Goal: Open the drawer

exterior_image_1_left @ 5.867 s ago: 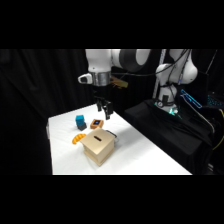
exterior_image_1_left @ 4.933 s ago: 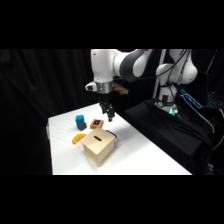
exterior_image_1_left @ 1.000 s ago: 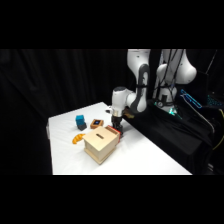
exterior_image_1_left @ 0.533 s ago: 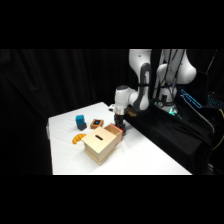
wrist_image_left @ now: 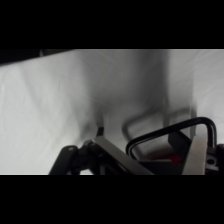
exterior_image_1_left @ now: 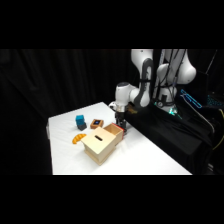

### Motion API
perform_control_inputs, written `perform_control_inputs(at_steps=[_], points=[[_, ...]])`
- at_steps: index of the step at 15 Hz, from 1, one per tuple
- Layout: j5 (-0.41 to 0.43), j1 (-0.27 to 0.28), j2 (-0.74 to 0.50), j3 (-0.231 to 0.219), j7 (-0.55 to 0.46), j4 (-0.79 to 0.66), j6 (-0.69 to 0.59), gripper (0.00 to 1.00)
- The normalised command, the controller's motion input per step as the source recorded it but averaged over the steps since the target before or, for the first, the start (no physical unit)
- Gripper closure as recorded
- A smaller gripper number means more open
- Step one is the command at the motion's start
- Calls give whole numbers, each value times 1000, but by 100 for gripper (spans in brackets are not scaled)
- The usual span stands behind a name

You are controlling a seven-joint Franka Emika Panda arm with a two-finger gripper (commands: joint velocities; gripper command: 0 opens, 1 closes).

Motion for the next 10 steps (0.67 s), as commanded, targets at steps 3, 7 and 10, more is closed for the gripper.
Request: perform_control_inputs(at_steps=[3, 7, 10], points=[[-60, 57, -538, -94, -109, -95, -497, 0], [-129, 96, -571, -141, -54, -62, -534, 0], [-133, 60, -503, -85, -34, 10, -519, 0]])
